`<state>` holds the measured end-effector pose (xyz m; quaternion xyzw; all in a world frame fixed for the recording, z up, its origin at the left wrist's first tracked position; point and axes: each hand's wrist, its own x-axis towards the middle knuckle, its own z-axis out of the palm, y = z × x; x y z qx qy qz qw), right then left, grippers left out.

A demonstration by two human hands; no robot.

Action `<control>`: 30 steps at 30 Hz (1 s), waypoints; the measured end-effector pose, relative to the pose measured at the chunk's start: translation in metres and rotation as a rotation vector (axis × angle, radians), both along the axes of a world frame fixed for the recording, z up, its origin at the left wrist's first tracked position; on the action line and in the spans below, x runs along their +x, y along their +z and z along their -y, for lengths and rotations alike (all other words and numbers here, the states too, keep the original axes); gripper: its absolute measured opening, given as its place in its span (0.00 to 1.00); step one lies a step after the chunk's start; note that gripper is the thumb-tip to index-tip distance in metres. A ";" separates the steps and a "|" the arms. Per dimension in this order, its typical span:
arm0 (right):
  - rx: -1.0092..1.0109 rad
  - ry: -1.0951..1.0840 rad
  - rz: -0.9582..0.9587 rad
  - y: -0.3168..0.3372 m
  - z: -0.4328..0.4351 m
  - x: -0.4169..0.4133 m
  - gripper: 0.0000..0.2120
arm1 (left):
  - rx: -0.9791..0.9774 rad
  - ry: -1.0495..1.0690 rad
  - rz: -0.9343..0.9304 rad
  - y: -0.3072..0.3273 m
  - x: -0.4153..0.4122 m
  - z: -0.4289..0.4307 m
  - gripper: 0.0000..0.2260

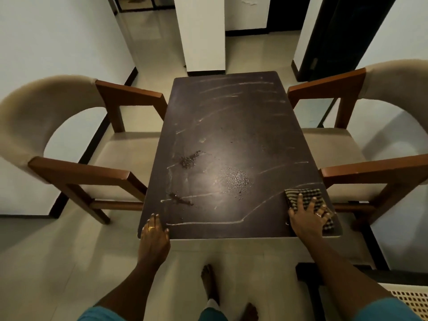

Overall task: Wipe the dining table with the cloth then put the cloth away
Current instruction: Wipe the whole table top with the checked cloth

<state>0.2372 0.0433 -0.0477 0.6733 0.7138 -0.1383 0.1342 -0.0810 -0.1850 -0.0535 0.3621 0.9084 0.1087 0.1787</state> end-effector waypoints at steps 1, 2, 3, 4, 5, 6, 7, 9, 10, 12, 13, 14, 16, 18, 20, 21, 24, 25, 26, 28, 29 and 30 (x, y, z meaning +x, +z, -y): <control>0.002 0.000 0.012 0.001 0.003 -0.003 0.29 | -0.006 0.015 0.000 -0.001 -0.003 0.006 0.26; 0.005 0.003 0.020 0.001 0.007 -0.007 0.29 | -0.009 0.030 -0.003 -0.003 -0.007 0.010 0.26; 0.007 0.010 0.027 0.001 0.012 -0.013 0.29 | -0.012 0.045 -0.007 -0.005 -0.011 0.014 0.26; 0.007 0.019 0.028 0.001 0.017 -0.019 0.29 | -0.015 0.063 -0.006 -0.007 -0.016 0.017 0.25; 0.008 0.024 0.031 0.001 0.021 -0.026 0.29 | -0.017 0.078 0.005 -0.010 -0.019 0.018 0.25; 0.007 0.019 0.029 0.000 0.025 -0.033 0.29 | -0.017 0.091 0.022 -0.012 -0.023 0.019 0.25; 0.001 0.014 0.027 -0.001 0.029 -0.041 0.29 | -0.016 0.102 0.037 -0.014 -0.025 0.018 0.25; -0.032 0.003 0.006 0.001 0.036 -0.062 0.29 | -0.016 0.120 0.052 -0.016 -0.030 0.016 0.24; -0.042 0.007 -0.009 0.003 0.041 -0.074 0.28 | -0.021 0.122 0.049 -0.016 -0.032 0.014 0.25; -0.006 0.061 -0.037 0.003 0.052 -0.101 0.25 | -0.026 0.113 0.037 -0.016 -0.035 0.009 0.25; 0.006 0.088 -0.054 -0.001 0.056 -0.113 0.24 | -0.025 0.110 0.036 -0.016 -0.037 0.007 0.25; 0.017 0.111 -0.095 -0.009 0.061 -0.124 0.24 | -0.028 0.110 0.038 -0.017 -0.039 0.006 0.25; -0.024 0.199 -0.143 -0.023 0.074 -0.148 0.26 | -0.034 0.100 0.037 -0.020 -0.043 0.003 0.24; -0.065 0.285 -0.129 -0.018 0.093 -0.170 0.26 | -0.032 0.090 0.029 -0.024 -0.044 0.001 0.24; -0.071 0.392 -0.133 -0.018 0.109 -0.180 0.26 | -0.033 0.085 0.033 -0.026 -0.042 -0.003 0.25; -0.081 0.434 -0.130 -0.018 0.115 -0.181 0.26 | -0.031 0.089 0.036 -0.026 -0.040 -0.003 0.25; -0.075 0.512 -0.103 -0.018 0.119 -0.170 0.28 | -0.009 0.128 0.050 -0.023 -0.034 -0.006 0.25; -0.064 0.530 -0.091 -0.018 0.116 -0.162 0.28 | 0.003 0.144 0.058 -0.022 -0.033 -0.007 0.25; -0.062 0.527 -0.085 -0.017 0.111 -0.152 0.28 | 0.014 0.155 0.063 -0.021 -0.033 -0.007 0.25; -0.045 0.455 -0.078 -0.020 0.096 -0.127 0.28 | 0.026 0.160 0.063 -0.020 -0.033 -0.007 0.25; -0.042 0.395 -0.084 -0.020 0.087 -0.113 0.28 | 0.026 0.157 0.065 -0.020 -0.033 -0.006 0.25; -0.035 0.336 -0.085 -0.017 0.080 -0.098 0.28 | 0.025 0.154 0.066 -0.020 -0.033 -0.005 0.26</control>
